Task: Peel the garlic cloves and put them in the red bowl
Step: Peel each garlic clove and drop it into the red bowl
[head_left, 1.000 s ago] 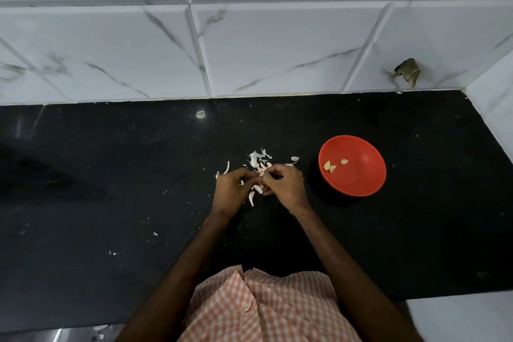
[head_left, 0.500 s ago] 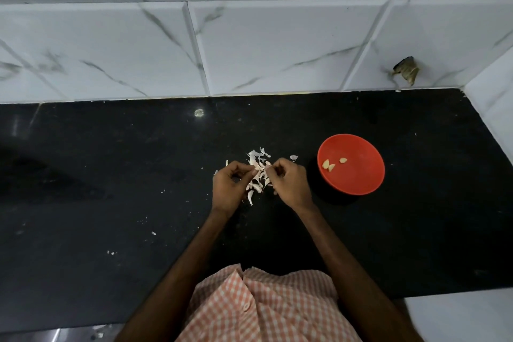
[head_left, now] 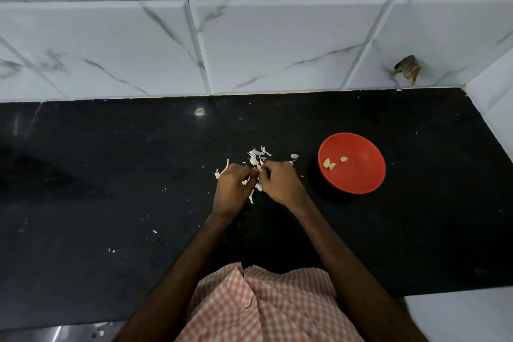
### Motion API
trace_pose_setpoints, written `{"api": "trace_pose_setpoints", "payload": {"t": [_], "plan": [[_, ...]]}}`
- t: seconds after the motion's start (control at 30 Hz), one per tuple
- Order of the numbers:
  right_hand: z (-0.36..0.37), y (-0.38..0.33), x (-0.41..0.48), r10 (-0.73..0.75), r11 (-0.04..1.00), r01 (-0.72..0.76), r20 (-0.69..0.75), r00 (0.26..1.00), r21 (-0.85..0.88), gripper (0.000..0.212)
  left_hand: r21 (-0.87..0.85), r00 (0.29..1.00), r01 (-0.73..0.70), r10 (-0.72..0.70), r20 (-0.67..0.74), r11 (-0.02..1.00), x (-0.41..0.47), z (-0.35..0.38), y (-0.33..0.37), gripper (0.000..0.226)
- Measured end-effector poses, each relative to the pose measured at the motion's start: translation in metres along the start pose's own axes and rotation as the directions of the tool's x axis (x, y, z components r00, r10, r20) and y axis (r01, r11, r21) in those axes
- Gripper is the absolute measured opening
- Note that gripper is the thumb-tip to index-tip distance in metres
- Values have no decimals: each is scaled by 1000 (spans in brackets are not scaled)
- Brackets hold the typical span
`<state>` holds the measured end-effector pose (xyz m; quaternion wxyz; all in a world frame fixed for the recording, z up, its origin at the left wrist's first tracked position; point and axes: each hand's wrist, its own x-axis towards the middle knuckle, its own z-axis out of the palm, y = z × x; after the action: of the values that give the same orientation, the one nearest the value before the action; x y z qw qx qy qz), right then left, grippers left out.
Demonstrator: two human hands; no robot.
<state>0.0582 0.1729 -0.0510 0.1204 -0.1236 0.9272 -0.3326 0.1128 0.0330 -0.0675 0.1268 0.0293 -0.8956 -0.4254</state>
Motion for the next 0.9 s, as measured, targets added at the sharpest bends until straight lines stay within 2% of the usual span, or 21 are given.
{"api": "trace_pose_setpoints", "payload": {"t": [0.1, 0.27, 0.47, 0.57, 0.63, 0.77, 0.9], "plan": [[1, -2, 3, 93, 984, -102, 65, 994, 147, 28, 80, 999, -47, 48, -1, 996, -1, 4, 1, 10], [-1, -5, 0, 67, 954, -78, 47, 997, 289, 32, 91, 996, -54, 60, -63, 994, -1, 5, 0, 6], [-3, -2, -3, 51, 923, -54, 17, 999, 380, 21, -87, 990, 67, -78, -119, 994, -1, 5, 7, 5], [-7, 1, -2, 40, 909, -43, 16, 999, 414, 17, -287, 972, 189, -221, -84, 939, 3, 2, 13, 3], [-8, 2, 0, 27, 908, -26, 3, 1000, 419, 16, -370, 962, 224, -265, -63, 902, 4, 2, 16, 8], [-10, 0, 1, 21, 905, -25, 14, 1000, 425, 20, -402, 958, 236, -280, -54, 885, 5, 0, 19, 12], [-17, -4, -2, -6, 898, -10, 36, 999, 440, 20, -384, 970, 203, -238, -45, 901, 6, -3, 16, 19]]}}
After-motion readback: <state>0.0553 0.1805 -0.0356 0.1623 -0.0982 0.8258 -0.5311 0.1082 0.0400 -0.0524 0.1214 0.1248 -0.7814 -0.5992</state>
